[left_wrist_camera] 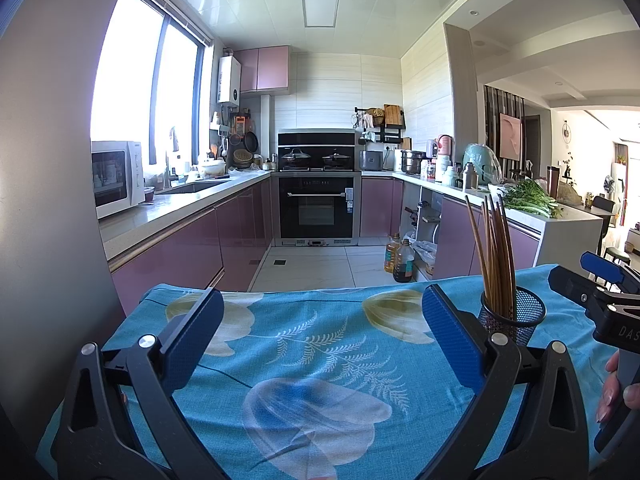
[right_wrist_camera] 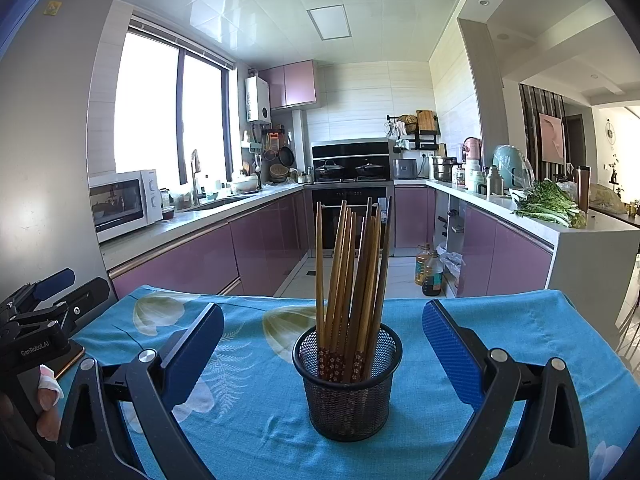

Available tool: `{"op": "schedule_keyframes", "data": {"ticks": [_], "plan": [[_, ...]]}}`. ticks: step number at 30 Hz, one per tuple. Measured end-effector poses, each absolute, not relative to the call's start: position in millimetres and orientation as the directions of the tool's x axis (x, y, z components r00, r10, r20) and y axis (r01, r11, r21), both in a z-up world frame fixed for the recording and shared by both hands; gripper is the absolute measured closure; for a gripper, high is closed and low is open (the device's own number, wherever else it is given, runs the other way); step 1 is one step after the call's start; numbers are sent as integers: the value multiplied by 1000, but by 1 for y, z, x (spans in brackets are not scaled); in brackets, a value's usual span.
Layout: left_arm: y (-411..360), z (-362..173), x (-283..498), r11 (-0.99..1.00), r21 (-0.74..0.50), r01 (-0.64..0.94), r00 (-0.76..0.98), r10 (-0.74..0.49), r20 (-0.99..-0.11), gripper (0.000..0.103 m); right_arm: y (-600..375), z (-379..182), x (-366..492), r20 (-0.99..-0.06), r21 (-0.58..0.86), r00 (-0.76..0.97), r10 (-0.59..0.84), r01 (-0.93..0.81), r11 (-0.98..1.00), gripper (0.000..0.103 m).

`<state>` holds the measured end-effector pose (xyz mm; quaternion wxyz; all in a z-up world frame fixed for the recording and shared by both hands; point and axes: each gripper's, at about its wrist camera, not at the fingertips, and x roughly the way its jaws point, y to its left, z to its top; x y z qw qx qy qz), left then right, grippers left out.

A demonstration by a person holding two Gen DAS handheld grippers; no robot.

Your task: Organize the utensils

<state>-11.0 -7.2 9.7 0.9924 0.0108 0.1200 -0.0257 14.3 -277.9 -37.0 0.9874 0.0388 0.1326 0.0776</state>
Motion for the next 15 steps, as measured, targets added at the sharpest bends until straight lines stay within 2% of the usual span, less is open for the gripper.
{"op": "schedule_keyframes", "data": {"ticks": [15], "plan": [[-7,10,-11,998,15,54,970,-49,-239,5,-277,-37,14,-258,99,952,164,-143,985,7]]}}
